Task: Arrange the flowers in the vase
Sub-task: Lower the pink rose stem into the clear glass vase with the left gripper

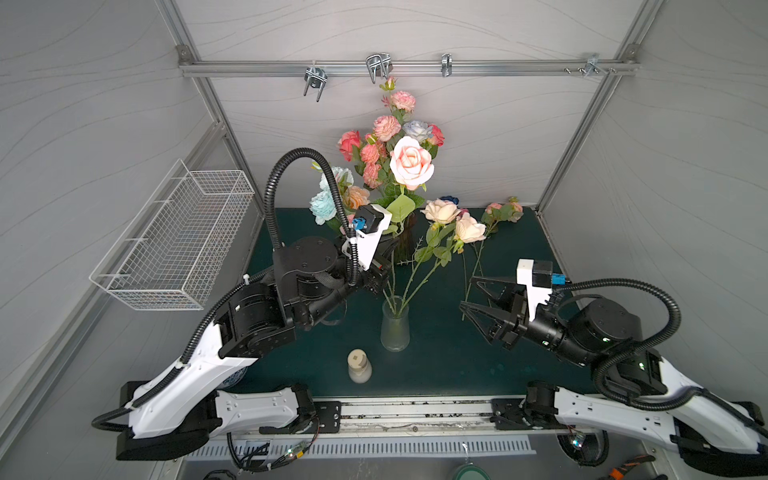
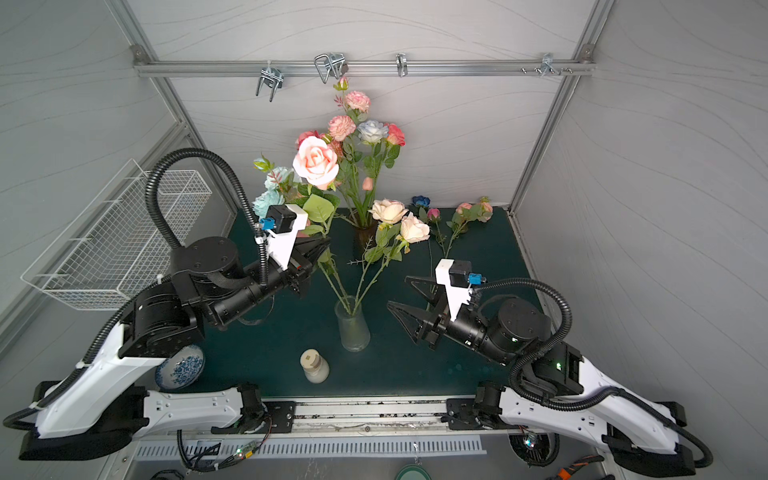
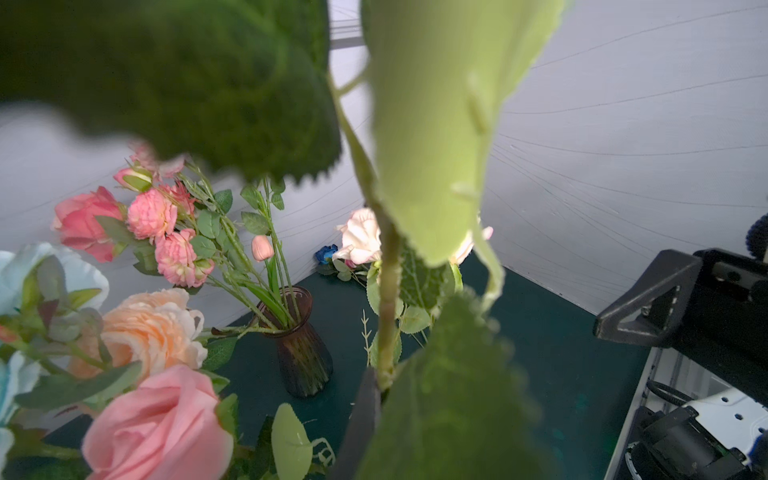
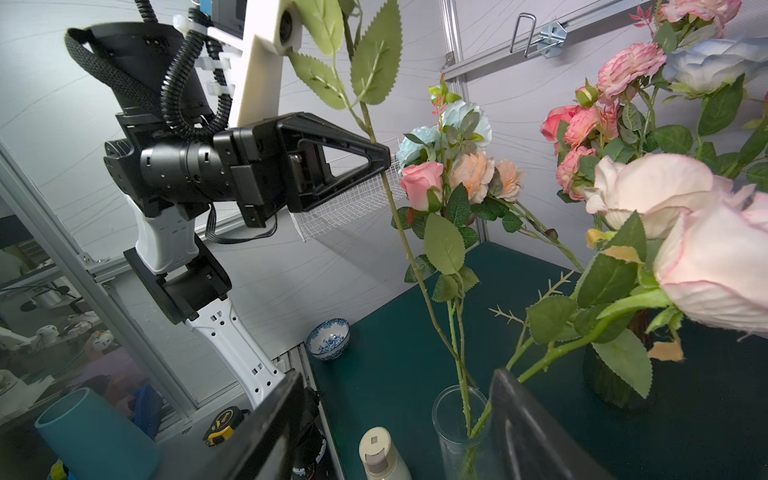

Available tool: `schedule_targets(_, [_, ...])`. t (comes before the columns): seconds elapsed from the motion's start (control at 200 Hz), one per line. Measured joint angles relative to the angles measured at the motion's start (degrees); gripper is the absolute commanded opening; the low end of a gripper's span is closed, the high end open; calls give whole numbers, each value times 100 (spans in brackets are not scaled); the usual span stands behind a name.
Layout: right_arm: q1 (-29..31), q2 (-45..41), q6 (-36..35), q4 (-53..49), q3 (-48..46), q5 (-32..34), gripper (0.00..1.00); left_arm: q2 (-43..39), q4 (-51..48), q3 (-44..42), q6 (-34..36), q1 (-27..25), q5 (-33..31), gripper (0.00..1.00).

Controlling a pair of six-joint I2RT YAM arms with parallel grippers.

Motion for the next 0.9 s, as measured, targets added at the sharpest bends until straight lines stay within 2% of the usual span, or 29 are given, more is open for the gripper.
schedule_targets(0.32, [0,0,-2,-13,0,68,72,98,46,-50,-68,0,4,0])
schedule_targets(0.66, [0,-2,-15,-103,0,111,72,688,-136,1615,-11,0,256,0])
schedule_targets(0.9, [0,-33,-105,-168,2,129,72,721,-719,1941,-380,0,435,0])
